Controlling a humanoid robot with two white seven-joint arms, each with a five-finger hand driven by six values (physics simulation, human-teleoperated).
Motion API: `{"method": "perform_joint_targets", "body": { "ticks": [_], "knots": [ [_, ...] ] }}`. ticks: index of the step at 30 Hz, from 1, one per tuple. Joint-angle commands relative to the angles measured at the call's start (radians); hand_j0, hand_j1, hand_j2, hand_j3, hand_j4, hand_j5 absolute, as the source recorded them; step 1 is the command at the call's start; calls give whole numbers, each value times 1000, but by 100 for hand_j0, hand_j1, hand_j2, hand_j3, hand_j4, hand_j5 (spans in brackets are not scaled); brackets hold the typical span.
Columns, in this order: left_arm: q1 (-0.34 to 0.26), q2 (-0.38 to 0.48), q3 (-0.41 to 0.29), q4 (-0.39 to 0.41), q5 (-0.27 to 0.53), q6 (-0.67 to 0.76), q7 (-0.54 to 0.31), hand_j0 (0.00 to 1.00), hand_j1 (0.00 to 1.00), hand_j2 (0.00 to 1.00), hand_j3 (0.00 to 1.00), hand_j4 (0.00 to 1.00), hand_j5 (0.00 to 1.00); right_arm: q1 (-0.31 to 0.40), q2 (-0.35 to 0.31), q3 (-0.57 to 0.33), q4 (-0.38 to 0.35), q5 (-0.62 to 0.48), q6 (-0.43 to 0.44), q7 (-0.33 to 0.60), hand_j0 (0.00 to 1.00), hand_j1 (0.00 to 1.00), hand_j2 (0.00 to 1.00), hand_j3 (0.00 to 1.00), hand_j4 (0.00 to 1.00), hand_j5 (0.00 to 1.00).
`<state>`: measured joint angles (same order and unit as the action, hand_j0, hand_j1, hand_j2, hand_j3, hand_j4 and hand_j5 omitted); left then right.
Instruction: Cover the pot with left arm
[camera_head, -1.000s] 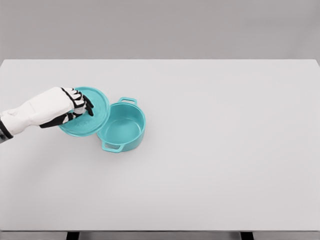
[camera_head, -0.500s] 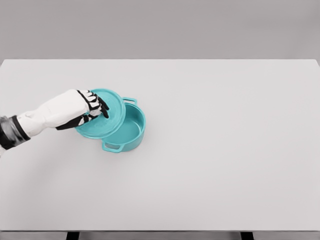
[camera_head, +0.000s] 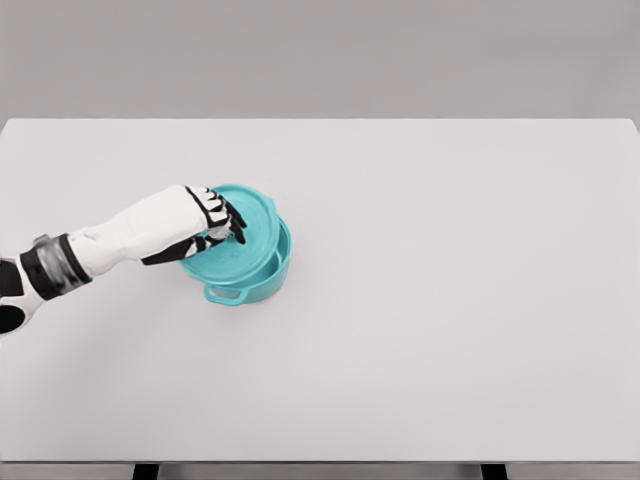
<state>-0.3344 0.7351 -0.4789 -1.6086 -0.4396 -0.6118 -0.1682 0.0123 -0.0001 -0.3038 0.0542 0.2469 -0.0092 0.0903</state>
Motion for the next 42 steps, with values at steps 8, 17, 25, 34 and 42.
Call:
{"method": "perform_joint_targets", "body": {
  "ticks": [8,17,25,34,42],
  "knots": [
    [-14,-30,-26,9,-4,1,-2,50,50,50,50,50,50,0,0,0,0,0,0,0,100,100,100,100,100,100],
    [-34,-74,-32,52,-28,1,-2,51,51,51,51,51,51,0,0,0,0,0,0,0,100,100,100,100,100,100],
    [-34,-76,-32,78,-36,1,-2,52,52,52,52,52,52,0,0,0,0,0,0,0,100,100,100,100,100,100],
    [-32,-76,-32,81,-36,1,-2,53,53,53,53,53,53,0,0,0,0,0,0,0,100,100,100,100,100,100],
    [-31,-76,-32,81,-36,1,-2,56,56,56,56,56,56,0,0,0,0,0,0,0,100,100,100,100,100,100]
  ]
}}
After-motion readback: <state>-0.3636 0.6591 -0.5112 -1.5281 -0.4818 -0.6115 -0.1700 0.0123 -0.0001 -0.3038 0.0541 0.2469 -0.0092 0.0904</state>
